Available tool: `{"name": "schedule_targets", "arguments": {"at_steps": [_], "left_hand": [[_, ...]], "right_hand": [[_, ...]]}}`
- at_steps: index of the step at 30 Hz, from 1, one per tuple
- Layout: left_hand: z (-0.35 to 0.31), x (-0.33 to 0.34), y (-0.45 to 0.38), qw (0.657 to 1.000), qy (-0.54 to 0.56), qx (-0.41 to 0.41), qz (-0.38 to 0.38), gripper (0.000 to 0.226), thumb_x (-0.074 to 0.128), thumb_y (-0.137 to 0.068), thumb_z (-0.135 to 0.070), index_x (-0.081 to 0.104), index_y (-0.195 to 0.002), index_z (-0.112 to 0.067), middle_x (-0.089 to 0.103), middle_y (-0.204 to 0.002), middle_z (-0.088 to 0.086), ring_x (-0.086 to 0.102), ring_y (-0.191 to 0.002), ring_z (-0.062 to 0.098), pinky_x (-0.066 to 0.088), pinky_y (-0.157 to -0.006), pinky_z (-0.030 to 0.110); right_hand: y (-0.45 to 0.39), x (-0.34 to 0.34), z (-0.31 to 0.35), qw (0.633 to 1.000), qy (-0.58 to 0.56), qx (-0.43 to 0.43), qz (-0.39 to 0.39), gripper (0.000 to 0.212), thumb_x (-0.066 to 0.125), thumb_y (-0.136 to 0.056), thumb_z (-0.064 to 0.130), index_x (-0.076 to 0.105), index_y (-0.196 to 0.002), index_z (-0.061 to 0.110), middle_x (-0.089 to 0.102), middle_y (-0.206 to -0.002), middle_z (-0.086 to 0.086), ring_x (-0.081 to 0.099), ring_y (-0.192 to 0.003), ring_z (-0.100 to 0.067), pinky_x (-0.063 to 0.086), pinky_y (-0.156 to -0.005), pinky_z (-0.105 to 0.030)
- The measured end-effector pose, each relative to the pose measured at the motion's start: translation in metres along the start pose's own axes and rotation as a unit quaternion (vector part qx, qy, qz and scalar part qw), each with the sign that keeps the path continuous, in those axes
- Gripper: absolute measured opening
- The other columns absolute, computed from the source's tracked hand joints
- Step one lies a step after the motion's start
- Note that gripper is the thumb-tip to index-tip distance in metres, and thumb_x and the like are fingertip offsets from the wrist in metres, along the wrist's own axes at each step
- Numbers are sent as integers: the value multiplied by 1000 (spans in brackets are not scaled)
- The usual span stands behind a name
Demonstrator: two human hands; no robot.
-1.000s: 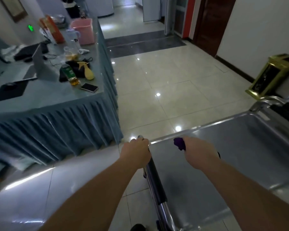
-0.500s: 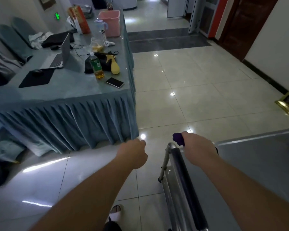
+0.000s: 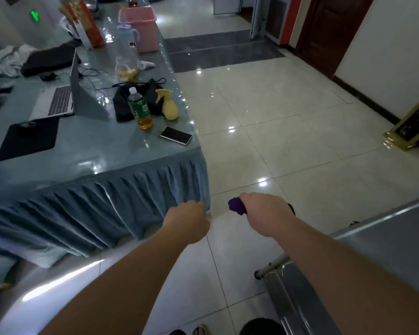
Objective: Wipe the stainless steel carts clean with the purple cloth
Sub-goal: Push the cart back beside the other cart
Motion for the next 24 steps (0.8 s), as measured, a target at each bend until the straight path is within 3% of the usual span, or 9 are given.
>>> {"name": "schedule_targets", "arguments": {"at_steps": [4, 9, 13, 18, 22, 24], "left_hand": [[-6, -11, -43, 999, -10, 38, 21, 32, 43, -105, -36, 55, -131, -23, 57, -114, 1, 59, -100, 24, 50, -92, 42], [-35, -48, -126, 997, -42, 72, 4, 32, 45, -102, -32, 56, -129, -21, 61, -124, 3, 61, -105, 27, 44, -87, 40], [-75, -92, -198, 994, -65, 85, 7, 38, 45, -100, -28, 55, -136, -20, 60, -130, 4, 59, -112, 28, 44, -90, 41], [-138, -143, -279, 990, -66, 124, -8, 47, 46, -103, -36, 49, -148, -23, 57, -141, 4, 58, -122, 29, 43, -95, 41], [-187, -163, -336, 981, -91, 173, -5, 48, 47, -104, -39, 49, -149, -22, 57, -142, 4, 59, -121, 27, 45, -100, 42], [-211, -168, -367, 974, -110, 198, 8, 47, 47, -104, -38, 50, -148, -22, 57, -142, 4, 59, -122, 27, 45, -101, 42]], "right_hand": [[-37, -5, -22, 999, -27, 32, 13, 34, 53, -94, 6, 51, -124, 22, 62, -104, 2, 55, -80, -22, 40, -71, -31], [-94, -8, -85, 994, -74, 86, 12, 23, 49, -92, 9, 43, -87, 31, 55, -86, 11, 53, -68, -13, 32, -57, -27], [-146, -28, -141, 990, -93, 109, -16, 19, 49, -92, 9, 45, -96, 27, 49, -81, 9, 56, -73, -18, 35, -58, -30], [-194, -55, -221, 982, -111, 149, -30, 15, 49, -93, 13, 48, -98, 28, 56, -86, 8, 60, -75, -18, 48, -64, -33], [-219, -55, -283, 970, -131, 199, -37, 18, 50, -92, 13, 51, -97, 29, 47, -78, 14, 50, -65, -9, 33, -53, -28], [-228, -50, -314, 963, -143, 224, -35, 16, 50, -93, 14, 52, -99, 29, 50, -82, 13, 53, -69, -12, 37, -55, -29]]}}
Point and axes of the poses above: each hand's wrist, its own y-axis away from the middle knuckle, its own x-axis out of the palm, z = x × y, the point moved 4 cm from there along -y, towards the middle knuckle
